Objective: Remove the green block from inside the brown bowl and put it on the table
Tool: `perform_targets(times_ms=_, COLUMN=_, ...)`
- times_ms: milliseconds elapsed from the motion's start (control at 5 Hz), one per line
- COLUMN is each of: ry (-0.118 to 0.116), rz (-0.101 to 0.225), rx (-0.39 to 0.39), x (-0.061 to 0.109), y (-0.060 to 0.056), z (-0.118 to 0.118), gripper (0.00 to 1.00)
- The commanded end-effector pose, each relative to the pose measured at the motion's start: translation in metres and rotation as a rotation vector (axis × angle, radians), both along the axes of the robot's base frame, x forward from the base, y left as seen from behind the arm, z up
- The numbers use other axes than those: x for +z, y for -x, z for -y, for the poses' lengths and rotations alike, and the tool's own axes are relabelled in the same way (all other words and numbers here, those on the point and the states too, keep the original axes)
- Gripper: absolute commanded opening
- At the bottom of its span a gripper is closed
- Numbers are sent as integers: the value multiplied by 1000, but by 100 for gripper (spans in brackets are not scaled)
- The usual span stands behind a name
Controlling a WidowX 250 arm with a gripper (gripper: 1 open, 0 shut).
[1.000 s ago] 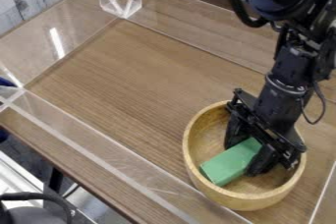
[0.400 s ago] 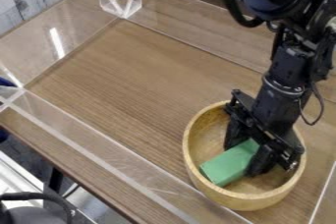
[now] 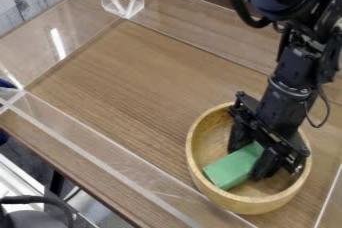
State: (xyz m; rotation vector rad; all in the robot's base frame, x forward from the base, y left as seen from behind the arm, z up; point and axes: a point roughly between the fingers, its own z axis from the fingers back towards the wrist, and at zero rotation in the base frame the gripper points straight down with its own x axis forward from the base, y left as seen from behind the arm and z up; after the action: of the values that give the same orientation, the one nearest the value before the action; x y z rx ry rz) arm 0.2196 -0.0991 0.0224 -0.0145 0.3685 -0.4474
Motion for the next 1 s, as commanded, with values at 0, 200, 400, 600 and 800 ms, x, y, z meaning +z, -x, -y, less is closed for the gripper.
perform_targets(times_ms=0, ry=0, rz=-17, rx=-10, x=3, y=-3, z=-6, gripper=0)
perform_targets(times_ms=200, ry=-5, rz=-38, rx=-13, x=4, y=-5, z=-11, gripper=0)
perform_targets(times_ms=400, ry=9, rz=-31, rx=-13, x=3, y=-2, z=-12, gripper=0)
perform_targets(times_ms=600, ry=23, rz=-25, rx=-14, x=3, y=1, z=-14, gripper=0)
perform_targets(times_ms=800, ry=25, rz=-29, rx=-19, x=4, y=-1, z=-14, gripper=0)
